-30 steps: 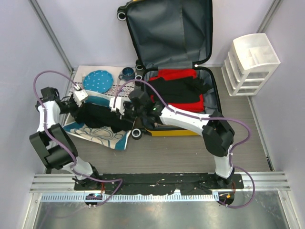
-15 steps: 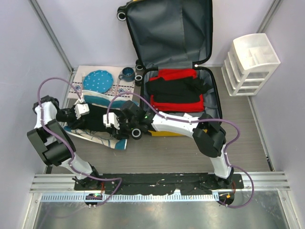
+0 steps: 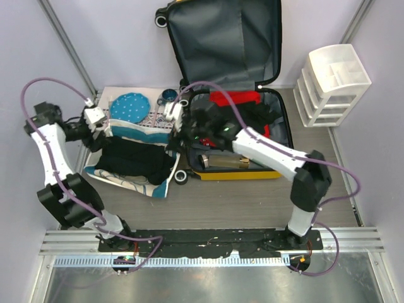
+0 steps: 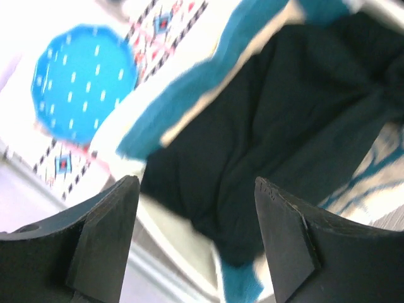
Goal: Open, take out, and arrange the luggage
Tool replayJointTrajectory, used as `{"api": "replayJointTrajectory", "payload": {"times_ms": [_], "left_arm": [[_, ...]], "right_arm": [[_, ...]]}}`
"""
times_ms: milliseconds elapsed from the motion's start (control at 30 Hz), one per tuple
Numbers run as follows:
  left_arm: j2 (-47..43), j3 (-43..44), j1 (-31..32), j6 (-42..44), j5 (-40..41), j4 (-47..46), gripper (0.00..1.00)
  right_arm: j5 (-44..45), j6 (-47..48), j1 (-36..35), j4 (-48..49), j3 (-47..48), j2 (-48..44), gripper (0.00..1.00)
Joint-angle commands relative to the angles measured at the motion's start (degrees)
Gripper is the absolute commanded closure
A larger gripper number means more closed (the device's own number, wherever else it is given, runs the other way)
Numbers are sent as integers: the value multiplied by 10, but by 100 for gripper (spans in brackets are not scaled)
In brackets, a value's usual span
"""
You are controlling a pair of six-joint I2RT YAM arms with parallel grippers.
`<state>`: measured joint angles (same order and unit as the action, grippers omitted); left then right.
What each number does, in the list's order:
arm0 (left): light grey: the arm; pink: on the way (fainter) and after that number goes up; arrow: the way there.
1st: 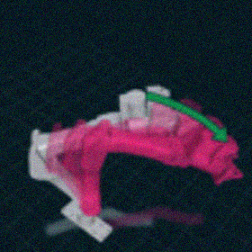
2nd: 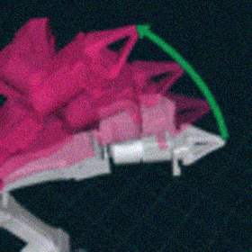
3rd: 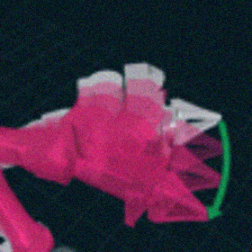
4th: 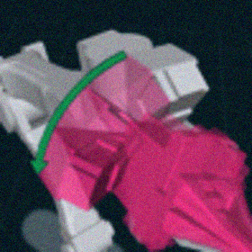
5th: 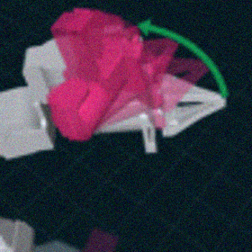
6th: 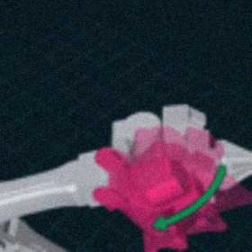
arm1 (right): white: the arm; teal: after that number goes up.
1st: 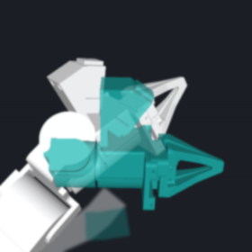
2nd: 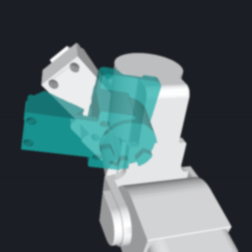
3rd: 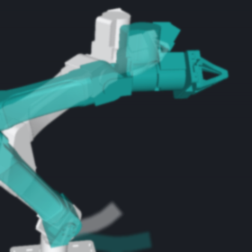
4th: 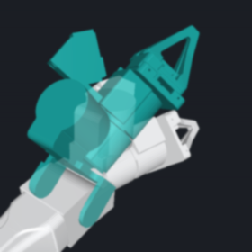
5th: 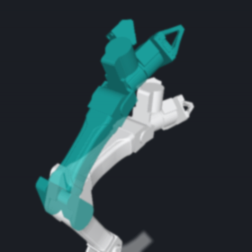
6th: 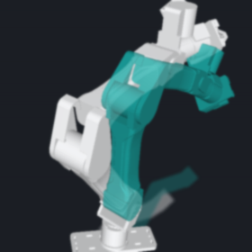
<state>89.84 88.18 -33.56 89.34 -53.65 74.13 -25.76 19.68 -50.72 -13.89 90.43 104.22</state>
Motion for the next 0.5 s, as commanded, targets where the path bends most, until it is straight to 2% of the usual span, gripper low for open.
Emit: {"api": "replayJointTrajectory", "payload": {"times_ms": [0,33,67,100,133,167,267,367,467], "left_arm": [[-83,-32,125,-270,-14,-137,25],[-103,-81,152,-403,-2,-206,25],[-118,-105,207,-448,9,-273,25],[-129,-127,235,-481,21,-378,26],[-141,-162,266,-513,54,-423,26],[-138,-172,329,-562,79,-498,26],[-80,-160,440,-651,143,-566,27],[-4,-110,514,-716,197,-609,30],[75,-52,569,-722,247,-619,33]], "right_arm": [[25,-68,85,-9,-16,-91,30],[40,-69,105,-15,-31,-117,30],[44,-64,126,-19,-45,-131,30],[48,-55,172,-28,-70,-144,31],[58,-41,191,-44,-82,-167,31],[64,-33,218,-50,-96,-178,32],[71,-41,307,-78,-127,-207,34],[80,-36,370,-99,-141,-213,35],[79,-13,407,-107,-155,-207,41]]}}
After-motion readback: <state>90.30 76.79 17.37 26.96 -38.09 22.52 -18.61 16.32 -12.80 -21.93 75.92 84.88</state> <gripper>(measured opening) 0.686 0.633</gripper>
